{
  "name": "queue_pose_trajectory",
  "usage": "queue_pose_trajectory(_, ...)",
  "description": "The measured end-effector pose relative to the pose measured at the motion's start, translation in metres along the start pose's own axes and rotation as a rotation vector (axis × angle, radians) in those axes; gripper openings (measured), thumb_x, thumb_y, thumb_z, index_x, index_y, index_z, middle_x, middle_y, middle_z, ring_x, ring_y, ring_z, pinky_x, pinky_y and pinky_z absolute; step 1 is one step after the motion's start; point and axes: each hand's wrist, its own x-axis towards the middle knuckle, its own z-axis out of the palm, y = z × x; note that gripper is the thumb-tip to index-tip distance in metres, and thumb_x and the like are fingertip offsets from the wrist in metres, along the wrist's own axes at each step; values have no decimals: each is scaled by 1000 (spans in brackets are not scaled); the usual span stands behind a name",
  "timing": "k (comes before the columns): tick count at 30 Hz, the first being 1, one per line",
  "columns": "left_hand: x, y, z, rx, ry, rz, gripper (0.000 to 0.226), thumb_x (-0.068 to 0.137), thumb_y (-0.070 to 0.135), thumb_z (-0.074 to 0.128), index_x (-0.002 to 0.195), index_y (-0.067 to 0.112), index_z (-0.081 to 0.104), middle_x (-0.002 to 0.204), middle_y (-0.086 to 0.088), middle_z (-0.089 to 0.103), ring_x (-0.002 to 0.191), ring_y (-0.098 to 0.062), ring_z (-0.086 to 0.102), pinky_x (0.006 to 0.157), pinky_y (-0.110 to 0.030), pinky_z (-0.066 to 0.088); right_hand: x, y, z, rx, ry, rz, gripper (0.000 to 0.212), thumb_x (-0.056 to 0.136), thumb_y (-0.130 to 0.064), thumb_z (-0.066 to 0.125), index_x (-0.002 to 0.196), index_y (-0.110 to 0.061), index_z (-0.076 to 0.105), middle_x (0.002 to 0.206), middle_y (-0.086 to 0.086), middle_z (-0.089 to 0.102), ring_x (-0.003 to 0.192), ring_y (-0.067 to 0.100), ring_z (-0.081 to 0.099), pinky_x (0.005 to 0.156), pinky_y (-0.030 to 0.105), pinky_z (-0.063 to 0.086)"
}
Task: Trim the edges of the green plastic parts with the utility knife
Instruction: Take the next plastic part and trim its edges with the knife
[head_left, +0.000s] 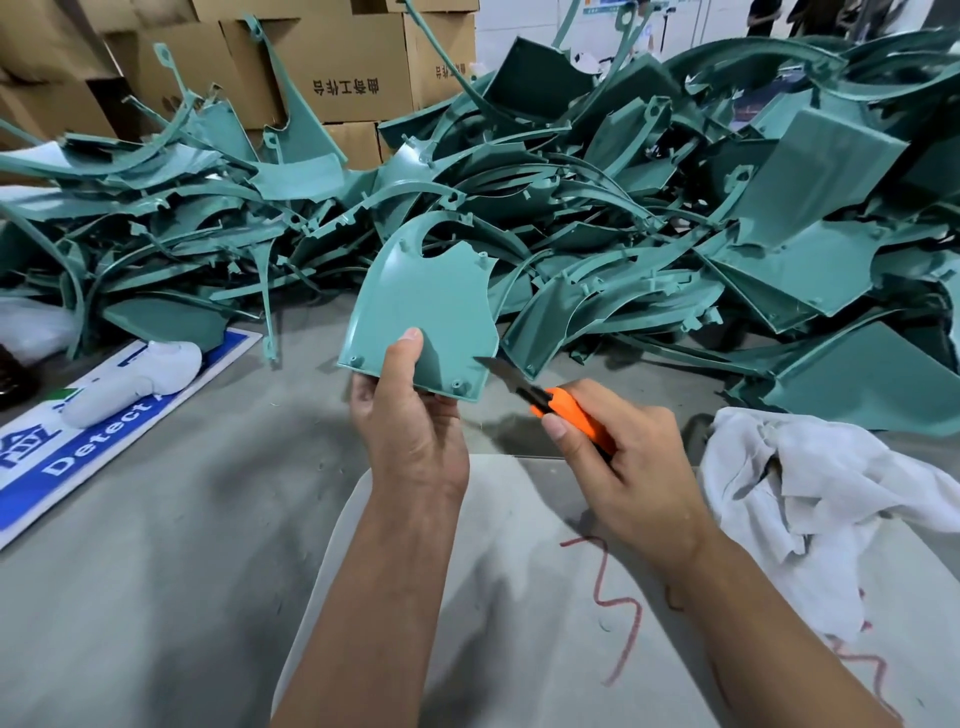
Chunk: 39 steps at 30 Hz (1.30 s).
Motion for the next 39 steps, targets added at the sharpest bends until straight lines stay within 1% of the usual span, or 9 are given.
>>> queue_pose_trajectory(5, -1, 1, 1, -29, -7, -8, 41, 94, 1, 63, 134, 1, 61, 126, -17, 71, 109, -30, 71, 76, -36, 63, 3, 2, -5, -5, 107, 14, 23, 109, -34, 54, 89, -42, 47, 61, -5, 44, 51, 15, 44, 49, 25, 31)
queue_pose_trajectory(11, -3, -2, 2, -19, -31, -42, 41, 95, 3, 61, 136, 0, 59, 130, -20, 68, 116, -34, 69, 87, -43, 60, 0, 0, 0, 19, 8, -39, 18, 107, -35, 55, 94, -23, 59, 64, -11, 41, 53, 11, 44, 52, 17, 29)
queue_pose_trajectory(17, -8, 0, 5, -30, -40, -73, 40, 95, 2, 61, 135, 1, 61, 127, -17, 70, 107, -27, 71, 77, -33, 61, 3, 6, -9, -6, 147, 35, 28, 108, -32, 53, 85, -16, 54, 60, 0, 50, 52, 19, 49, 49, 35, 37)
queue_pose_trajectory(21, -9, -3, 4, -19, -65, -84, 40, 96, 4, 59, 137, 0, 59, 131, -19, 67, 116, -31, 68, 89, -39, 60, 2, -6, -7, 53, 49, -71, 18, 108, -34, 54, 90, -37, 49, 64, -13, 41, 54, 9, 44, 54, 17, 29)
queue_pose_trajectory(23, -9, -4, 3, -14, -74, -98, 40, 97, 3, 57, 137, -1, 57, 133, -22, 65, 122, -35, 65, 98, -45, 56, 2, -7, -4, 48, 9, -79, 13, 108, -34, 54, 95, -33, 55, 65, -14, 40, 55, 8, 44, 55, 16, 29)
queue_pose_trajectory(28, -8, 0, 3, -57, -87, -158, 41, 95, 2, 59, 137, -1, 59, 111, -11, 76, 92, -20, 76, 65, -27, 60, 3, 2, -5, -22, 121, -8, 20, 108, -35, 53, 88, -36, 50, 63, -11, 44, 53, 11, 45, 51, 20, 30)
queue_pose_trajectory(30, -8, -1, 1, -39, -142, -155, 42, 96, 4, 58, 138, 2, 57, 115, -11, 75, 98, -23, 75, 69, -31, 62, 4, 7, -6, -68, 183, 70, 25, 108, -34, 52, 84, -28, 50, 61, -5, 44, 52, 16, 43, 48, 29, 32)
queue_pose_trajectory(34, -10, -14, 1, -1, -207, -132, 46, 94, 4, 63, 139, 7, 56, 135, -17, 66, 127, -40, 60, 104, -59, 50, 4, 2, -6, 346, 185, 228, 32, 103, -45, 57, 88, -16, 56, 64, 11, 52, 48, 21, 46, 44, 32, 37)
queue_pose_trajectory(39, -18, -29, 3, 73, -271, -109, 30, 92, -3, 65, 119, 12, 69, 120, -11, 74, 106, -28, 72, 84, -41, 62, 7, -7, 2, 703, 134, 442, 18, 84, -38, 83, 89, -31, 67, 59, 6, 56, 43, 19, 49, 40, 26, 41)
